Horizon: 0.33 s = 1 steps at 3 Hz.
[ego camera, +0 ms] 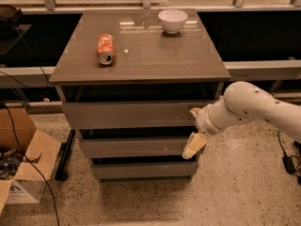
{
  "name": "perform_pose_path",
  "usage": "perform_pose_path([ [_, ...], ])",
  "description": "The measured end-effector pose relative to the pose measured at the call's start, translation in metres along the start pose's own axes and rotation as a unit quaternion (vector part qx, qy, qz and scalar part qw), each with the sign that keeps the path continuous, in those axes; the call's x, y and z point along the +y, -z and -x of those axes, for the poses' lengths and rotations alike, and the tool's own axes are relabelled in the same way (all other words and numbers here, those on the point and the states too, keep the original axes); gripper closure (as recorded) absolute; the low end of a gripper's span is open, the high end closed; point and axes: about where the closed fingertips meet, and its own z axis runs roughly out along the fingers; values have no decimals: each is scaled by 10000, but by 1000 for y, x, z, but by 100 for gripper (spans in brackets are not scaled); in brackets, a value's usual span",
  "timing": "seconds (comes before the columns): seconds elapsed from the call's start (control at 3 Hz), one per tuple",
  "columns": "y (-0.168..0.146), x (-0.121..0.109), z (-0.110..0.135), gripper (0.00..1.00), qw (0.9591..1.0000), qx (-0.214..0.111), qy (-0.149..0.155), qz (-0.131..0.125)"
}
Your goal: Close top drawer
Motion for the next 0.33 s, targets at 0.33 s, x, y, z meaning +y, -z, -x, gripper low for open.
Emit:
perform_pose_path([
  [0.33, 0, 0, 0, 0, 10000, 0, 0, 0],
])
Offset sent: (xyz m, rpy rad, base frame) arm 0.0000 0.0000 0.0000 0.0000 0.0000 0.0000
